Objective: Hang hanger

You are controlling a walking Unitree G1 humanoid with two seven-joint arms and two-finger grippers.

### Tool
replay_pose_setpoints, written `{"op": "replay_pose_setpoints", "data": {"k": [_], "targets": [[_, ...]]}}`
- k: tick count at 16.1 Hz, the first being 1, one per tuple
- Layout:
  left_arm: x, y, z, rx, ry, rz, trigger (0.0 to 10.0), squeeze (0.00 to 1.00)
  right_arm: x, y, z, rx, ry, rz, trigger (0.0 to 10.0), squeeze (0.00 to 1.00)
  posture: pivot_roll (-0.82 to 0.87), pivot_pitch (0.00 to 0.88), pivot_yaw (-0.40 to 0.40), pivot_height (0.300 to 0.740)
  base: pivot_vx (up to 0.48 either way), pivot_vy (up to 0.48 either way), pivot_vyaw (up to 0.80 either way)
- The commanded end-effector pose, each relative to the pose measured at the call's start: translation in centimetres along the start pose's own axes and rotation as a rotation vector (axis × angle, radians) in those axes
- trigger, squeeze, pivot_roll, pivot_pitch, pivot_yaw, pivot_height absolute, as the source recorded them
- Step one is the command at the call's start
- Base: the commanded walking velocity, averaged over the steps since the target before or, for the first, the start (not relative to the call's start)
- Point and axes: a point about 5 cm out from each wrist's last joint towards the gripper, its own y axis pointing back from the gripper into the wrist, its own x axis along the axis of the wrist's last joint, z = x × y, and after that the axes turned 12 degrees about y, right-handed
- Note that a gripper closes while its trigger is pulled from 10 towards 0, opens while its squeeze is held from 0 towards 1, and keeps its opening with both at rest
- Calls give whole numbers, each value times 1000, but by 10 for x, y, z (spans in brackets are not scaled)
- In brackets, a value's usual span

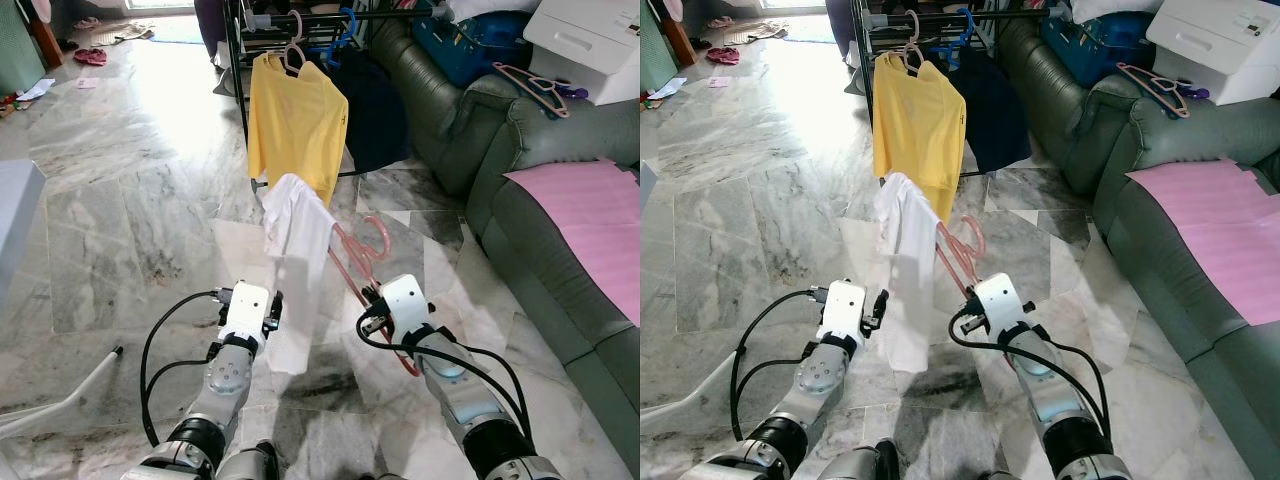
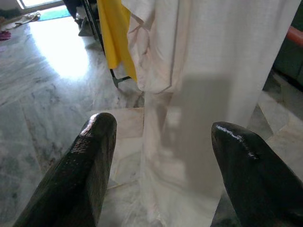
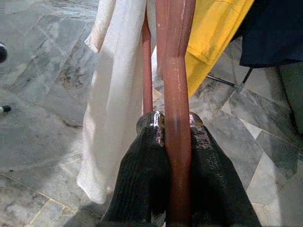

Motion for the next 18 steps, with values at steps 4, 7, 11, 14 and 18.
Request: {"op": "replay_pose_setpoints", "data": {"k": [4, 7, 11, 14, 18], "targets": [[-19, 9, -6, 41, -13, -95, 10000, 0, 2, -2, -7, -8, 8, 22, 0, 0, -45, 99, -12, 740, 0, 0, 0], [-34, 18, -14, 76, 16, -179, 10000, 0, -5, 0, -10, -24, 24, -4, 0, 0, -49, 96, -12, 740, 0, 0, 0], [-64, 37, -29, 84, -3, -364, 10000, 0, -49, 19, 8, -224, -78, -219, 0, 0, -49, 90, -9, 740, 0, 0, 0], [-65, 38, -28, 69, -23, -390, 10000, 0, -58, 25, 16, -294, -88, -262, 0, 0, -51, 87, 0, 740, 0, 0, 0], [-68, 38, -27, 53, -45, -421, 10000, 0, -68, 32, 17, -329, -85, -306, 0, 0, -57, 86, 9, 740, 0, 0, 0]]}}
